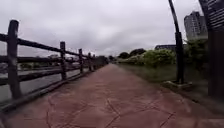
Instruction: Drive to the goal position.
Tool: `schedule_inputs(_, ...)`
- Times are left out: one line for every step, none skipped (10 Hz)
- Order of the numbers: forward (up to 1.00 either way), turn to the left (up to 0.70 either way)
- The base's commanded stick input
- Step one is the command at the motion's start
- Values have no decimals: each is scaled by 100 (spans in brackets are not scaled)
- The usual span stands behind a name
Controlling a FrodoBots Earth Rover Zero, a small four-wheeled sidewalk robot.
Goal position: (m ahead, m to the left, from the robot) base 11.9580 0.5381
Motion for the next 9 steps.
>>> schedule_inputs(100, 0)
schedule_inputs(100, 0)
schedule_inputs(100, 0)
schedule_inputs(100, 0)
schedule_inputs(100, 0)
schedule_inputs(100, 0)
schedule_inputs(100, 0)
schedule_inputs(100, 0)
schedule_inputs(100, 0)
